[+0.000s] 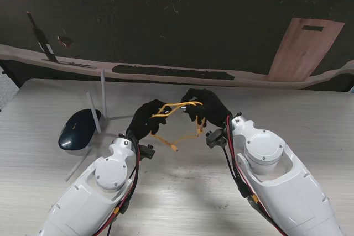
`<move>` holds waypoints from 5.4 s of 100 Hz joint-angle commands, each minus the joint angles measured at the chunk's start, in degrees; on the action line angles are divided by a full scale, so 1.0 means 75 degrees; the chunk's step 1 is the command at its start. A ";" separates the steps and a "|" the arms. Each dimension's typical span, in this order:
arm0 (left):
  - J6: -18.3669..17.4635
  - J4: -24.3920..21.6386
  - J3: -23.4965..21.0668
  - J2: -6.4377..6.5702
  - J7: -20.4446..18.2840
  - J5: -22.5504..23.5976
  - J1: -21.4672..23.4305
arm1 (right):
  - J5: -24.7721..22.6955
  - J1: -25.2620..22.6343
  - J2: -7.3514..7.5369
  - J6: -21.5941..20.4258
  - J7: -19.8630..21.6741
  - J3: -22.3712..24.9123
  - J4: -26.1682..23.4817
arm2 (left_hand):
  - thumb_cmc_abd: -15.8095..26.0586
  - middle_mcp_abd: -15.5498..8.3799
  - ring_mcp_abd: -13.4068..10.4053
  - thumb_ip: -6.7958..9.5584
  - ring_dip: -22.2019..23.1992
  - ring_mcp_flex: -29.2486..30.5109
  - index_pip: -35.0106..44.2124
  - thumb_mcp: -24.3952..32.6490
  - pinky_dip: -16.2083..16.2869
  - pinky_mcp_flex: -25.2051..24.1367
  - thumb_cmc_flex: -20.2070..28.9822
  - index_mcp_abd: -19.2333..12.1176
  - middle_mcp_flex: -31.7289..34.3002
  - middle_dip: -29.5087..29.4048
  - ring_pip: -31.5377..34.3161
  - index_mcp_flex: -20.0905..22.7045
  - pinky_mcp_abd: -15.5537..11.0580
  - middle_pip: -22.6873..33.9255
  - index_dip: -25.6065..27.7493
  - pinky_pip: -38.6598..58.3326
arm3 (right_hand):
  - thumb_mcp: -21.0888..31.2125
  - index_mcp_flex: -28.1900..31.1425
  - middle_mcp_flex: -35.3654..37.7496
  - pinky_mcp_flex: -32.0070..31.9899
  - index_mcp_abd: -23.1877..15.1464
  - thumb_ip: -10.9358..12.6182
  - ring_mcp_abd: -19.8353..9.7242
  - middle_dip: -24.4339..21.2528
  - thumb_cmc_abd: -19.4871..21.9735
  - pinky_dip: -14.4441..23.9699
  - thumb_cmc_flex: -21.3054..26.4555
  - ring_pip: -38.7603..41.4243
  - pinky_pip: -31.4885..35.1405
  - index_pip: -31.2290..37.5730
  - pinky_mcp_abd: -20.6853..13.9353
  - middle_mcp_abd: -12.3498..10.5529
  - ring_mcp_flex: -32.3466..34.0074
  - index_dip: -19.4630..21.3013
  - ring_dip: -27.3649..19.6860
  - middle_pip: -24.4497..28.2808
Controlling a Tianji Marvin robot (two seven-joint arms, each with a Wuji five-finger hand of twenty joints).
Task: Untangle the Ethernet cable and plug it into the router
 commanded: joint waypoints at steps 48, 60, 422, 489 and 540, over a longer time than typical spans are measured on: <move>-0.0133 -0.0282 -0.0881 -0.0148 0.1476 0.0701 0.0437 | 0.0679 -0.0625 0.0351 0.0423 0.1671 0.0824 -0.0125 | -0.0089 -0.0010 0.0122 0.0019 0.0515 0.0394 0.0037 0.0480 -0.0482 0.1091 -0.0145 -0.0148 0.0347 0.0306 0.1469 0.0200 0.0163 0.0372 0.0001 0.1740 | -0.0508 -0.0185 0.0224 0.0687 -0.0014 0.0165 -0.1011 0.0070 0.0390 0.1510 0.0078 0.0990 0.2619 -0.0276 -0.2249 0.0932 0.0195 -0.0333 0.0496 0.0269; -0.0228 -0.0339 -0.1025 -0.0137 0.1534 0.0780 0.0462 | 0.0484 -0.0767 0.0429 0.0357 0.1867 0.0989 -0.0169 | -0.0094 0.0008 0.0215 0.0004 0.0467 0.0388 0.0006 0.0549 -0.0473 0.0870 -0.0176 -0.0126 0.0296 0.0301 0.1331 0.0184 0.0203 0.0335 0.0003 0.1696 | -0.0530 -0.0226 0.0270 0.0714 0.0039 0.0162 -0.0971 0.0105 0.0371 0.1774 0.0067 0.1022 0.2620 -0.0341 -0.2344 0.0894 0.0193 -0.0430 0.0559 0.0337; -0.0102 -0.0435 -0.0830 0.0794 -0.1120 0.2784 0.0378 | 0.1242 -0.0802 0.0358 -0.0086 0.1982 0.0697 0.0028 | -0.1321 -0.0479 0.0524 -0.0028 -0.0409 -0.4952 -0.2960 0.3029 -0.0086 -0.5702 -0.4424 0.0082 -0.2966 -0.0981 -0.4872 -0.1513 -0.0697 -0.3051 -0.0301 -0.3919 | -0.1081 -0.0201 -0.0092 0.0865 -0.0100 0.0164 -0.1314 -0.0491 0.1115 0.2710 -0.0035 0.0984 0.2620 -0.0621 -0.3343 0.1138 0.0212 -0.0758 0.0429 -0.0809; -0.1427 -0.0625 -0.0570 0.0795 -0.0642 0.3409 0.0298 | 0.1859 -0.0085 0.0100 0.0591 0.1620 -0.0188 0.0467 | -0.1690 -0.0761 -0.0035 -0.0383 -0.0780 -0.5598 -0.0310 0.3333 -0.1036 -0.6475 -0.2920 -0.1564 -0.3020 -0.1229 -0.6203 -0.0176 -0.0887 -0.3192 0.0386 -0.5123 | -0.1272 -0.0276 -0.0167 0.0836 0.0037 0.0223 -0.1270 -0.0469 0.1238 0.2567 0.0078 0.0926 0.2620 -0.0517 -0.3163 0.1166 0.0213 -0.0557 0.0401 -0.0743; -0.1358 -0.0672 -0.0313 0.0734 -0.0712 0.2976 0.0257 | 0.1948 0.0043 0.0039 0.0686 0.1515 -0.0433 0.0585 | -0.1365 -0.0689 0.0468 -0.0021 -0.0448 -0.4760 0.1011 0.3284 -0.0679 -0.6133 -0.1702 -0.1246 -0.1514 -0.0233 -0.5276 0.0470 -0.0677 -0.3083 0.0168 -0.4483 | -0.1151 -0.0240 -0.0187 0.0751 0.0080 0.0202 -0.1279 -0.0485 0.1108 0.1847 -0.0008 0.0832 0.2619 -0.0530 -0.2785 0.1164 0.0214 -0.0575 0.0197 -0.0728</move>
